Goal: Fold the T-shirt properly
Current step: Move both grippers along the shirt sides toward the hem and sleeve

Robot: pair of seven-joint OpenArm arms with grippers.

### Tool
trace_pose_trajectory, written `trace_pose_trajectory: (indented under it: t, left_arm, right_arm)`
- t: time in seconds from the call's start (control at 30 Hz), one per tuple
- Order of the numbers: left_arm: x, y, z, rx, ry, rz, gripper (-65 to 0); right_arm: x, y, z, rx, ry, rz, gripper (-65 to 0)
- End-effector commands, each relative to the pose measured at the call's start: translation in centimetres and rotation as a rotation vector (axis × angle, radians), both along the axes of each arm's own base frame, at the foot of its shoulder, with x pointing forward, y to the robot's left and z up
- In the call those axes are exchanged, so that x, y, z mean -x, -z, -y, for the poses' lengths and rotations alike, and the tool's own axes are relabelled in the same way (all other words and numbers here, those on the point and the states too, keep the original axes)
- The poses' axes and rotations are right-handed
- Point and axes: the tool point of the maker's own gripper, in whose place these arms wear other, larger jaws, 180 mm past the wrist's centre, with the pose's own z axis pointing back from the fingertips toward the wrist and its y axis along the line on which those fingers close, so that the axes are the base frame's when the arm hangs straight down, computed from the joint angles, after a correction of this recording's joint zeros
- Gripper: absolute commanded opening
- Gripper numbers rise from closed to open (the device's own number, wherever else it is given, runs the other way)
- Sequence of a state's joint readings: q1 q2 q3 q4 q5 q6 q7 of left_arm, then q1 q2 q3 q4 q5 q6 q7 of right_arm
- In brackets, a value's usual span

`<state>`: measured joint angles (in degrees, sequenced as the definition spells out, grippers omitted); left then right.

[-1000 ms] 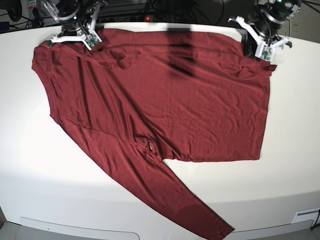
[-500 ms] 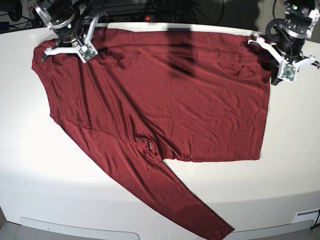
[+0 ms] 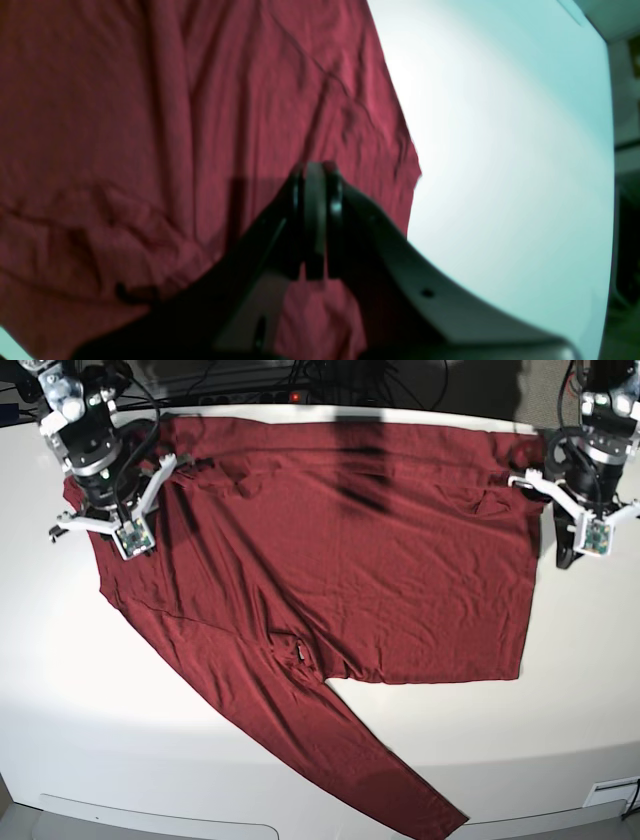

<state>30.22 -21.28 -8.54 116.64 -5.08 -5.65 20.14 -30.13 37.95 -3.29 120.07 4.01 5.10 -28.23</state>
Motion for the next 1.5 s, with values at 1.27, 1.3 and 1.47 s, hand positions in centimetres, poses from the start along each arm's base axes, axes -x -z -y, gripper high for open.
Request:
trace_pose_trajectory:
  t: [1.27,1.3,1.47]
  left_arm:
    - [-22.9,9.7,-5.0,0.395,0.000,-0.248,-48.5]
    - [-23.0,9.9,-4.5,0.393,0.007,-0.246,-48.5]
    - [-23.1,10.8,-2.8,0.372,0.044,-0.264,-48.5]
  right_arm:
    - [-11.8,1.8,4.7,-0.066,0.081,-0.029,-36.5]
    - [-11.8,1.8,4.7,-0.065,0.082,-0.028,-36.5]
    - [-11.8,1.9,4.9,-0.058,0.089,-0.041,-36.5]
